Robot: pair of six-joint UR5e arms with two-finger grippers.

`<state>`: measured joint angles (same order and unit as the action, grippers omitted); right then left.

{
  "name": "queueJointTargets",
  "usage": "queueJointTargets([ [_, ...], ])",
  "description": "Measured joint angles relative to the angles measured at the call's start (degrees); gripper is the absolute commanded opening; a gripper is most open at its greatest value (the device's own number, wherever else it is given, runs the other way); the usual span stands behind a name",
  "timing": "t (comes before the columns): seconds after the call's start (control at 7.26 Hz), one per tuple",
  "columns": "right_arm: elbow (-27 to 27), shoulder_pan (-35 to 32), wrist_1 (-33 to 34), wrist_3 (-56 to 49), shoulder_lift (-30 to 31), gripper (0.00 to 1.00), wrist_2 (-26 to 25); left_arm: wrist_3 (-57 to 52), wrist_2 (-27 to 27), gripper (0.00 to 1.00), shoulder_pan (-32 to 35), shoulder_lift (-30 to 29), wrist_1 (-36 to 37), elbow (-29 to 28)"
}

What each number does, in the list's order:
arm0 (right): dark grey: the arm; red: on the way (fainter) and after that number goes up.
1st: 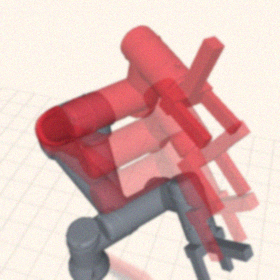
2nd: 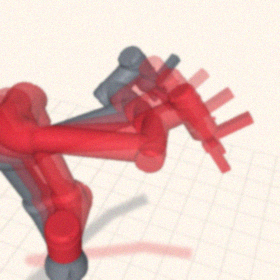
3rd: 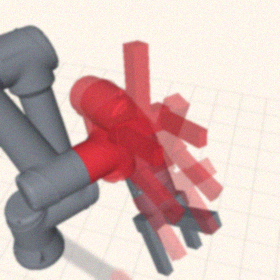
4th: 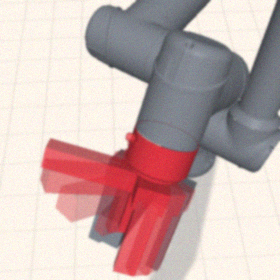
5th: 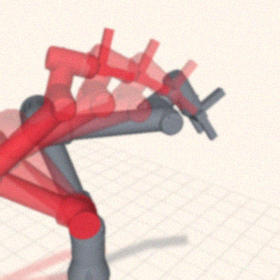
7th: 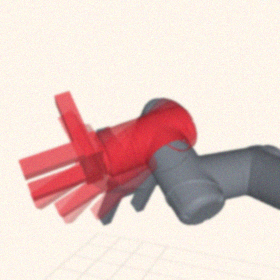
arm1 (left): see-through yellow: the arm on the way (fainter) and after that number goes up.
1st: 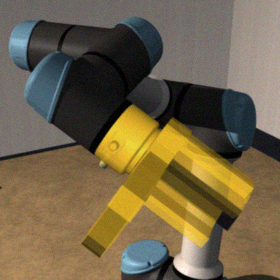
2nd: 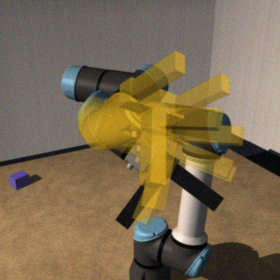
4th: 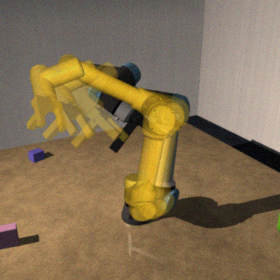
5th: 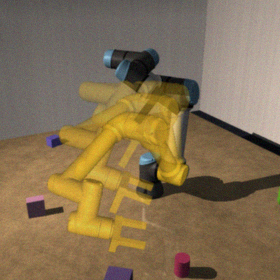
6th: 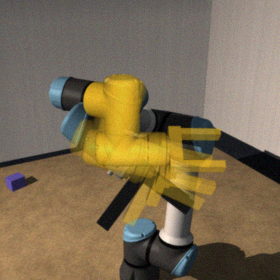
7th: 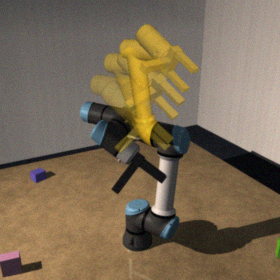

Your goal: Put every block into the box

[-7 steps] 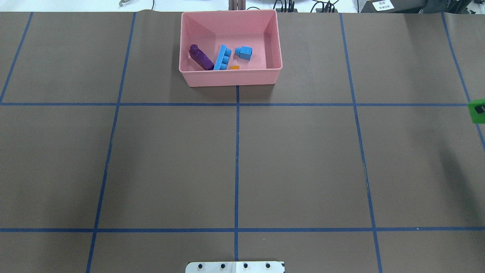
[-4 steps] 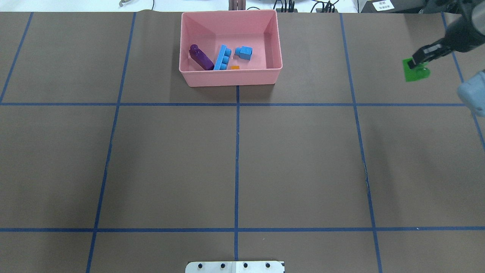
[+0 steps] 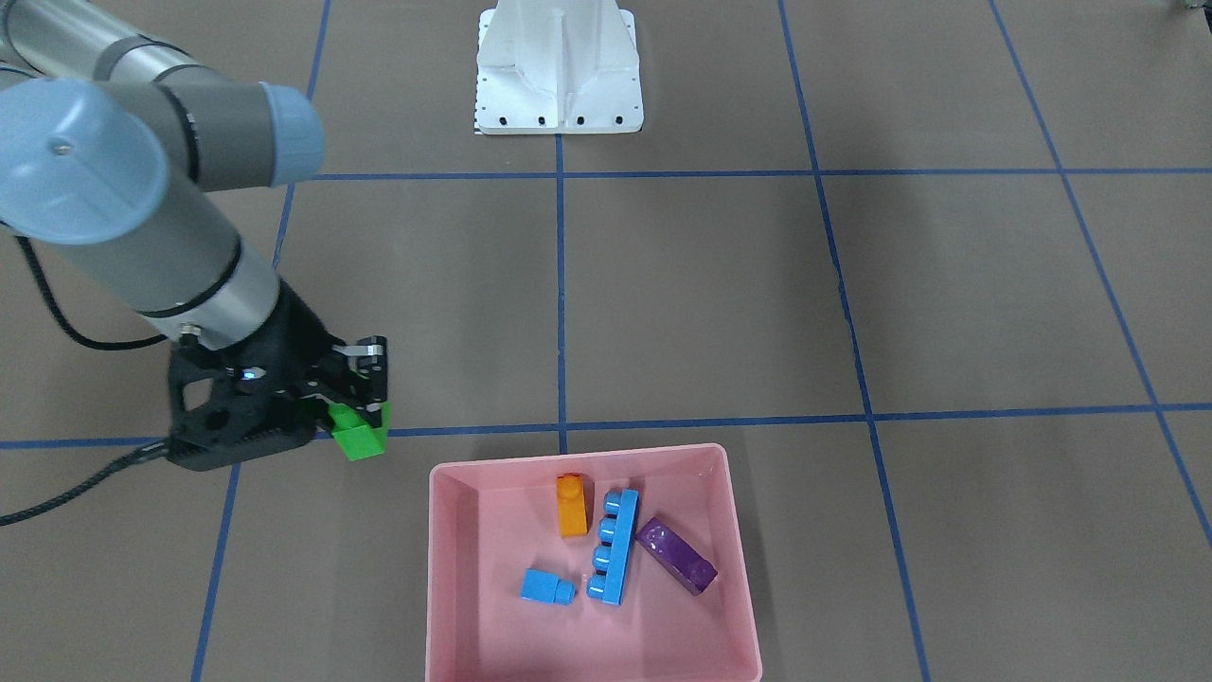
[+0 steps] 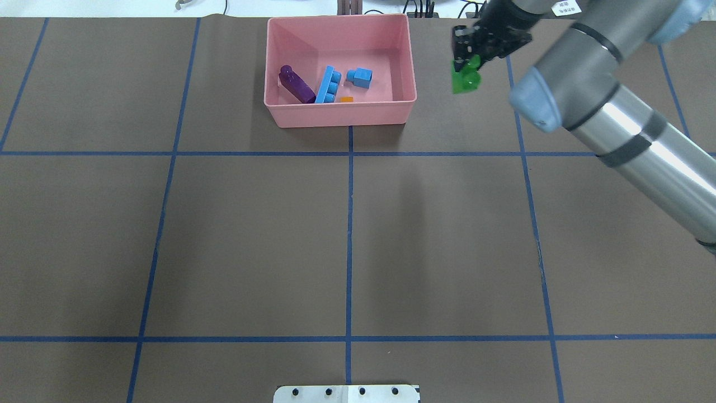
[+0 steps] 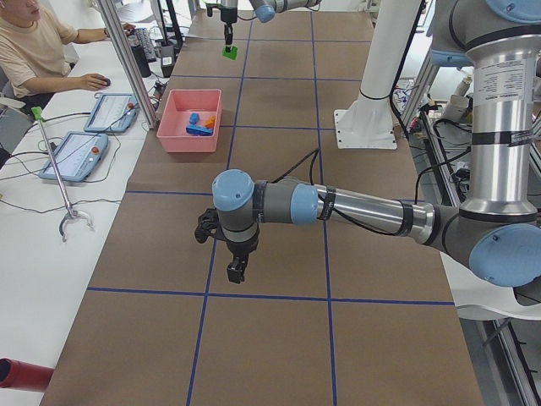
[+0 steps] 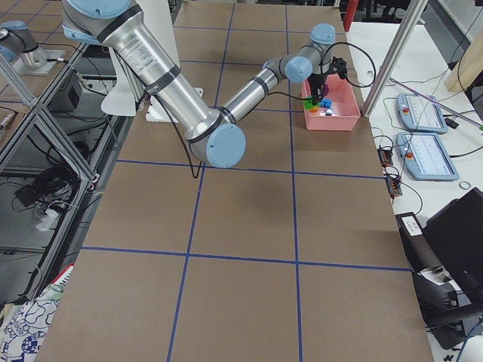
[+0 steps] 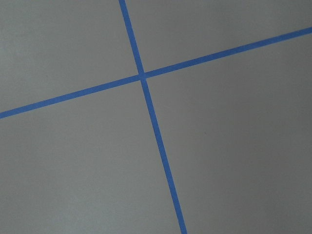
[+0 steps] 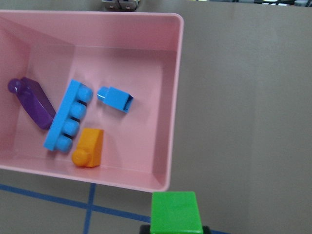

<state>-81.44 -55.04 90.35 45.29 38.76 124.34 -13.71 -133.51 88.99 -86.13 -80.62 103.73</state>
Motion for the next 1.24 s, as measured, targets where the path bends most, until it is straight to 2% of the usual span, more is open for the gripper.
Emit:
queueJointTargets([
  [0.14, 7.4, 1.6, 2.6, 2.1, -7.7, 0.0, -2.6, 0.0, 0.0, 1.0, 0.0, 0.0, -0.1, -0.3],
  [0.28, 13.0, 3.0, 2.4, 4.2, -12.2, 0.0, -4.9, 0.0, 0.0, 1.0, 0.0, 0.0, -0.1, -0.4],
  [0.69, 28.0, 6.3, -11.0, 11.0, -19.0, 0.0, -10.6, 0.0, 0.0, 1.0, 0.0, 0.0, -0.1, -0.8],
  [0.83, 31.5, 7.6, -14.0, 11.8, -20.1, 0.51, -12.8, 0.0, -0.1, 1.0, 0.0, 0.0, -0.2, -0.8],
  [0.96, 33.2, 8.6, -15.3, 12.1, -20.5, 0.96, -14.0, 0.0, -0.1, 1.0, 0.0, 0.0, -0.2, -0.8],
  [1.24, 34.4, 9.4, -15.3, 12.2, -20.6, 0.98, -15.2, 0.0, -0.1, 1.0, 0.0, -0.1, -0.2, -0.8],
])
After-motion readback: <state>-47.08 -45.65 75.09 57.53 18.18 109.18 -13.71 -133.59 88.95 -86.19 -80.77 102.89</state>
